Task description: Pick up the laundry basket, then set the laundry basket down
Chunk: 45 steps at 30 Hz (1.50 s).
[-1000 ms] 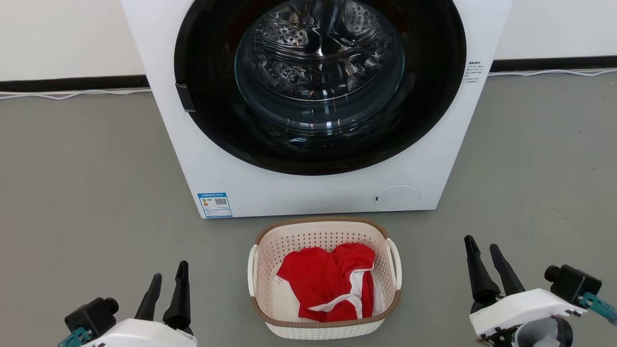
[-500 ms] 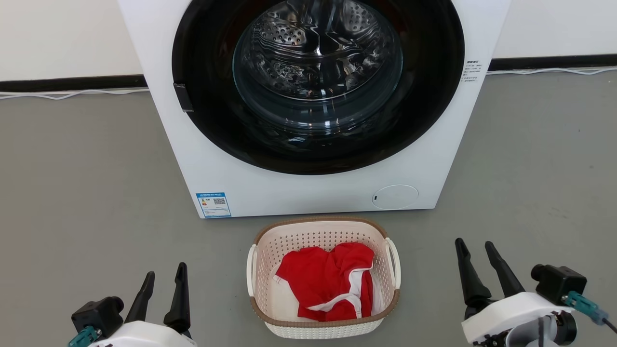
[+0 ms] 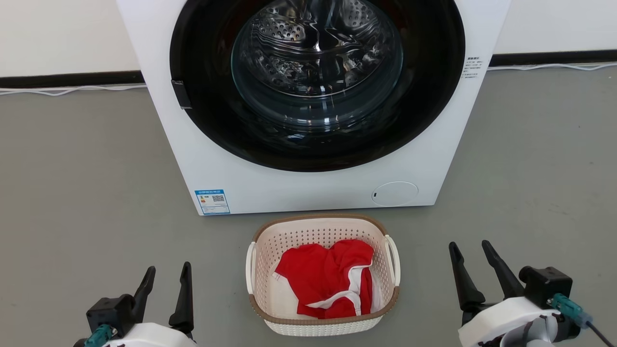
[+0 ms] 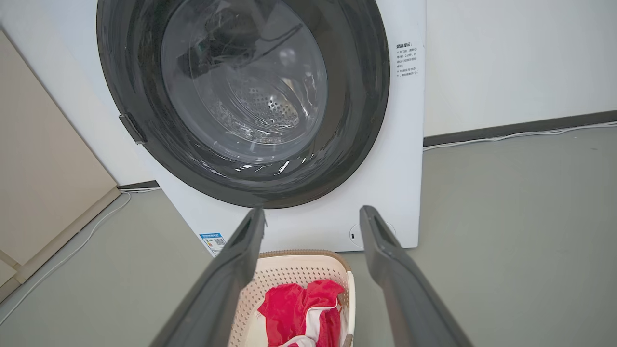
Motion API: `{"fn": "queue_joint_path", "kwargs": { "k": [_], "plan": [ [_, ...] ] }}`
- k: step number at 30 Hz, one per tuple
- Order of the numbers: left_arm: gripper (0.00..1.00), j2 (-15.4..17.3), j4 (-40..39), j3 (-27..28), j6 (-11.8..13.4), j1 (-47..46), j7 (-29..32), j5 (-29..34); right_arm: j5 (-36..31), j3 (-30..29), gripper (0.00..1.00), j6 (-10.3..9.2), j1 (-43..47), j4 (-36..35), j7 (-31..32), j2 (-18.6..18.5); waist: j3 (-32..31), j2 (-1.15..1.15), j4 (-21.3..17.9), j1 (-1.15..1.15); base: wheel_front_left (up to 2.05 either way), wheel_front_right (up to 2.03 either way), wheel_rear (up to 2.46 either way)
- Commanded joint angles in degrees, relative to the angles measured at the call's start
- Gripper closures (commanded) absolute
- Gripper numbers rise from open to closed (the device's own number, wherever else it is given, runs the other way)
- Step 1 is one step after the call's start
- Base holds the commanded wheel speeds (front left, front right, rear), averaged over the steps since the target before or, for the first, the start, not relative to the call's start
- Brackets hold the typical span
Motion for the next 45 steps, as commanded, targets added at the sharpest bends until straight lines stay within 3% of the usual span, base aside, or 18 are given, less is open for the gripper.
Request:
{"fn": "queue_joint_path", "kwargs": {
  "k": [1,19,34,45],
  "plan": [
    [0.00,0.8,-1.7,1.3,0.5,-0.8,-1.0,2.4,-2.4,1.4,0.00,0.36,-3.1,-0.9,-1.4,-0.7,0.1,0.00,-0.1,0.00,0.00,0.00,0.00],
    [0.00,0.9,-2.2,1.5,1.0,-0.1,-4.0,15.0,-14.5,3.1,0.00,0.42,-3.4,0.4,-4.3,-0.9,0.1,0.00,-0.5,0.00,0.00,0.00,0.00],
    [0.00,0.5,-1.7,2.2,0.6,-0.4,-4.0,14.0,-14.3,2.5,0.00,0.42,-3.6,1.1,-4.3,-0.6,1.4,0.00,-0.8,0.00,0.00,0.00,0.00],
    [0.00,-0.4,2.1,2.1,-1.1,-7.1,-4.0,12.0,-15.1,1.0,0.00,0.42,-10.6,5.6,-4.3,-0.5,9.9,0.00,-1.2,0.00,0.00,0.00,0.00]
  ]
}}
